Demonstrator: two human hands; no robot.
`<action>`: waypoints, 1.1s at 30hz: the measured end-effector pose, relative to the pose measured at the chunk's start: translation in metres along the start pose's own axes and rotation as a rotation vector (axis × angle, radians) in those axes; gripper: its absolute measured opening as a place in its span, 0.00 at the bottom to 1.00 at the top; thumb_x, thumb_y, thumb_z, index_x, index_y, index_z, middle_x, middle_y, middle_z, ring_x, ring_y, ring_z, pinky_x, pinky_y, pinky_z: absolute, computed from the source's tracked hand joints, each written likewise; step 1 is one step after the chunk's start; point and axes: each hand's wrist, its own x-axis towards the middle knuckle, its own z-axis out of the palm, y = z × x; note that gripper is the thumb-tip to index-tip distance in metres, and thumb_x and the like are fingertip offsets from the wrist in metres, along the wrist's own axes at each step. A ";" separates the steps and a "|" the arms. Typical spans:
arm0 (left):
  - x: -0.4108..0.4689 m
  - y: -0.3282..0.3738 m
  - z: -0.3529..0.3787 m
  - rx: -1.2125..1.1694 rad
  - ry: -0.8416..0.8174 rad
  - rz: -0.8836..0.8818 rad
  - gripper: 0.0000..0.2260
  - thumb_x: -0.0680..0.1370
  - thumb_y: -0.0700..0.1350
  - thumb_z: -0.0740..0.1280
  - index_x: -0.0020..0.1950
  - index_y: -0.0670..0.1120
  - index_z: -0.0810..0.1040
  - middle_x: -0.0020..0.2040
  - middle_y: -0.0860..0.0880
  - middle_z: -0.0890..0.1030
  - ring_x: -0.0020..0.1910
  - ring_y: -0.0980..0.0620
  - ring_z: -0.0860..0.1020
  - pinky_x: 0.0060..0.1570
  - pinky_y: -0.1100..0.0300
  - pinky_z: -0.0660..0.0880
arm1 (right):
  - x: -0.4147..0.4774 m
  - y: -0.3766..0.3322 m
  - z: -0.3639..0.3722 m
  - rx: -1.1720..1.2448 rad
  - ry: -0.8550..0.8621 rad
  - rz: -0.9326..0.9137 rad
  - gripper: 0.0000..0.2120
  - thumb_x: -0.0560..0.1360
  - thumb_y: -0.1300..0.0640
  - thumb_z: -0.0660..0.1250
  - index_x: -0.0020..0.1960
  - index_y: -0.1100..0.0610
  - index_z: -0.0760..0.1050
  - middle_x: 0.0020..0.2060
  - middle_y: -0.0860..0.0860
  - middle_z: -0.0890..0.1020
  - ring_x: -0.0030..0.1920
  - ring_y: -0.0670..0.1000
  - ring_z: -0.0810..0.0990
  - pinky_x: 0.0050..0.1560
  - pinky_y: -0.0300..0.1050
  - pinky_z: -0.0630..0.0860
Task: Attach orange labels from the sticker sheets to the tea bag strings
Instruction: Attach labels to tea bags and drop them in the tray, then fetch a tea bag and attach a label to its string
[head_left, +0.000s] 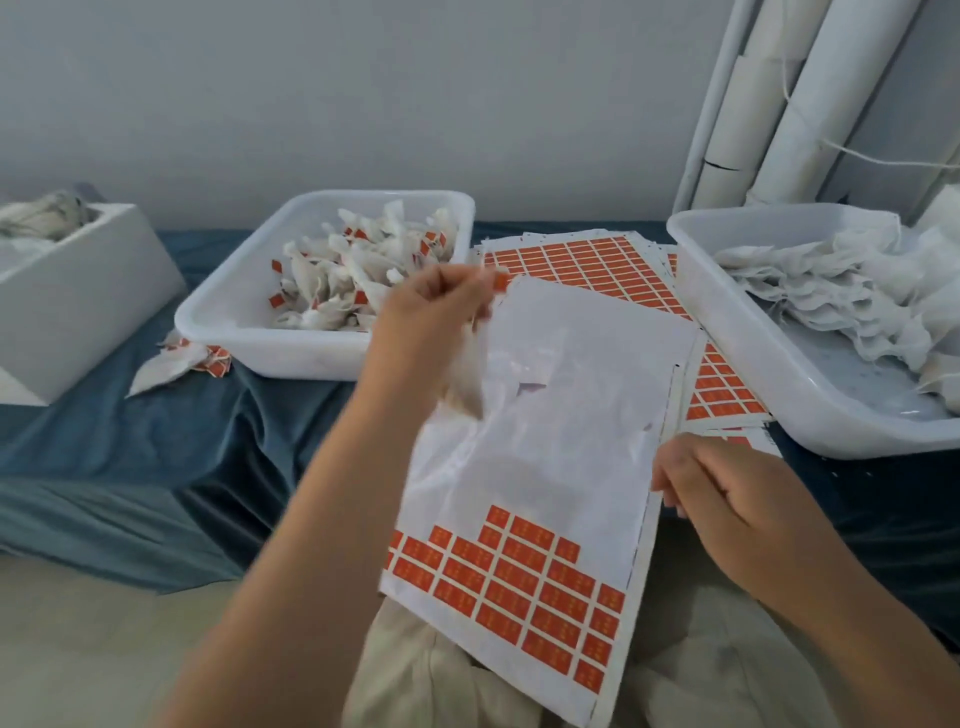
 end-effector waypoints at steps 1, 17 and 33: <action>0.019 0.012 -0.005 0.017 -0.008 0.037 0.04 0.81 0.44 0.72 0.49 0.48 0.87 0.40 0.52 0.85 0.39 0.56 0.78 0.44 0.62 0.75 | 0.000 0.001 0.001 -0.011 -0.022 0.002 0.25 0.82 0.34 0.52 0.39 0.47 0.77 0.33 0.44 0.81 0.39 0.46 0.82 0.37 0.40 0.76; 0.202 0.045 -0.078 0.541 0.237 0.106 0.08 0.77 0.48 0.75 0.53 0.47 0.85 0.39 0.51 0.83 0.38 0.53 0.79 0.41 0.59 0.78 | 0.003 0.012 0.002 -0.112 -0.163 -0.060 0.16 0.77 0.36 0.58 0.33 0.41 0.67 0.33 0.33 0.77 0.39 0.39 0.79 0.44 0.29 0.72; -0.029 -0.050 0.034 0.792 -0.269 0.298 0.11 0.81 0.61 0.66 0.48 0.56 0.84 0.40 0.59 0.83 0.39 0.60 0.80 0.43 0.56 0.82 | 0.008 0.020 -0.001 -0.295 -0.130 0.046 0.18 0.81 0.36 0.59 0.36 0.42 0.67 0.31 0.41 0.76 0.41 0.40 0.78 0.36 0.31 0.68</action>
